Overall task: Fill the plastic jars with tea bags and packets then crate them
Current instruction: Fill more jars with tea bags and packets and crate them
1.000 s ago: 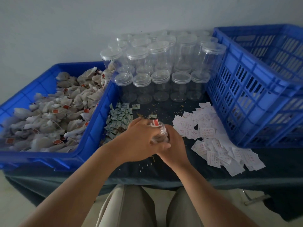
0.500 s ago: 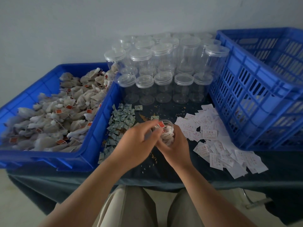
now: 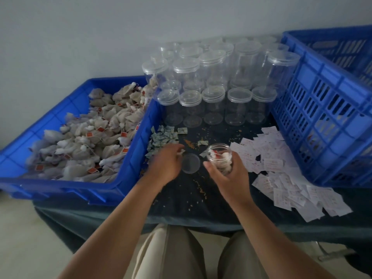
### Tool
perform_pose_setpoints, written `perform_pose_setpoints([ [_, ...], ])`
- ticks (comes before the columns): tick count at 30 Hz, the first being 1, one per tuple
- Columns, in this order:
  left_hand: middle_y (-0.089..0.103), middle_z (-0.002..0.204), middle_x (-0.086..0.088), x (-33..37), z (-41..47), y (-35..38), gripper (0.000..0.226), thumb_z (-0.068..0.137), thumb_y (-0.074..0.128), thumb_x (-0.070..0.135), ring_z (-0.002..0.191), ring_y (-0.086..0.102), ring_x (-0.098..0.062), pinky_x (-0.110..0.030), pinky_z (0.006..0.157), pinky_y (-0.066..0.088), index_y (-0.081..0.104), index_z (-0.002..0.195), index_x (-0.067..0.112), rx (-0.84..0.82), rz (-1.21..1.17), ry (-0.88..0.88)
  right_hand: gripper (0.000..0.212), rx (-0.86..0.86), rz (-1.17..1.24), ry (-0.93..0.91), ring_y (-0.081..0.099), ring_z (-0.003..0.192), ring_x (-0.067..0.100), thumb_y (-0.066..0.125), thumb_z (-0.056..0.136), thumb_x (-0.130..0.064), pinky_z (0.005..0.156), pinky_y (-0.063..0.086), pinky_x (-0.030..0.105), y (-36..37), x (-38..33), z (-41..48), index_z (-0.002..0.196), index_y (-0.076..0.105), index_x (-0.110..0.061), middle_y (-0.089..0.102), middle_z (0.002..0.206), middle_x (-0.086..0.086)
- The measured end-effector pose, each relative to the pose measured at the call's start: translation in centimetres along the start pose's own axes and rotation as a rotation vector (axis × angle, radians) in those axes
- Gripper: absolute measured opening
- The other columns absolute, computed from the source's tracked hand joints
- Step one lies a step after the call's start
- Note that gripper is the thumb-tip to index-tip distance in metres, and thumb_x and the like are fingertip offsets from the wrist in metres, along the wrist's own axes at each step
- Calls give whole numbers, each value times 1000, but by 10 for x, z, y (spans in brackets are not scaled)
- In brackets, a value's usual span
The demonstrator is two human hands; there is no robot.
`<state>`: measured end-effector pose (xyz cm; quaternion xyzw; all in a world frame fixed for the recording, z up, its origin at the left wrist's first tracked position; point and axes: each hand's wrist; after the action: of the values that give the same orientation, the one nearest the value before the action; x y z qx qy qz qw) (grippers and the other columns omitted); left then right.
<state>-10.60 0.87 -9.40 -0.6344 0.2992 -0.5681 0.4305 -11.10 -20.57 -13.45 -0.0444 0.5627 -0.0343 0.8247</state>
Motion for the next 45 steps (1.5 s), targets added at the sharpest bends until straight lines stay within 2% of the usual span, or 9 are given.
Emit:
perform_pose_setpoints([
  [3, 60, 141, -5, -14, 16, 13, 39, 109, 48, 29, 126, 60, -25, -48, 105, 51, 58, 146, 23, -17, 94, 13, 38, 15, -22, 0, 74, 90, 6, 81, 82, -60, 72, 57, 16, 0, 1, 1, 109, 64, -39, 74, 104, -18],
  [8, 66, 80, 12, -26, 35, 19, 20, 101, 60, 31, 77, 65, -12, -28, 63, 46, 77, 91, 32, 5, 23, -36, 36, 1, -50, 13, 73, 91, 6, 80, 82, -60, 72, 56, 15, 1, 0, 1, 106, 64, -40, 73, 103, -19],
  [11, 59, 82, 23, -31, 39, 21, 13, 97, 69, 26, 79, 55, 6, -18, 62, 38, 78, 104, 33, 7, -64, -73, 36, -1, -45, 15, 73, 92, 8, 80, 82, -59, 73, 56, 16, 0, 1, 1, 107, 65, -38, 74, 103, -18],
  [18, 63, 88, 19, -27, 38, 18, 17, 97, 72, 35, 84, 60, 1, -20, 63, 39, 60, 86, 41, 51, -121, -99, 40, 13, -8, 53, 73, 93, 9, 81, 80, -58, 76, 58, 18, -2, -9, 0, 110, 66, -36, 74, 104, -16],
  [24, 69, 104, 10, -26, 30, 15, 37, 104, 63, 30, 93, 64, -8, -26, 72, 45, 57, 141, 26, 67, -154, -88, 36, -30, -76, 95, 74, 79, 10, 76, 77, -70, 66, 60, 22, -27, -10, 2, 103, 62, -49, 75, 96, -14],
  [27, 73, 107, 1, -24, 26, 12, 42, 105, 61, 29, 94, 68, -14, -29, 71, 47, 51, 146, 25, 113, -173, -114, 38, -14, -96, 95, 73, 87, 6, 76, 77, -69, 72, 55, 14, -36, -5, -7, 104, 63, -46, 74, 99, -18],
  [34, 68, 103, 14, -23, 26, -5, 49, 82, 91, 29, 92, 66, -4, -24, 73, 52, 62, 121, 34, 61, -490, -212, 44, -55, -127, 76, 70, 90, 1, 76, 77, -67, 73, 50, 8, -35, -6, -12, 106, 63, -37, 72, 101, -24],
  [40, 67, 96, 21, -30, 26, -5, 20, 78, 94, 34, 93, 62, 0, -18, 71, 45, 75, 85, 36, 7, -670, -307, 47, -82, -130, 69, 70, 92, 0, 76, 75, -68, 75, 51, 9, -36, -8, -13, 106, 61, -36, 70, 104, -27],
  [45, 77, 91, 8, -24, 19, -15, 19, 81, 91, 40, 86, 69, -10, -26, 69, 53, 77, 91, 32, 60, -691, -330, 46, -93, -132, 48, 71, 90, 3, 77, 76, -67, 73, 52, 11, -36, -6, -12, 106, 61, -36, 71, 101, -25],
])
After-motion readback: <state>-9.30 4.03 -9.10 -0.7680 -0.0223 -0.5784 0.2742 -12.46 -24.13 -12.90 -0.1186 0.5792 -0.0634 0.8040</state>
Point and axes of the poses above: each hand's wrist, its own z-axis towards the middle knuckle, its own y-axis out of the palm, x = y × z
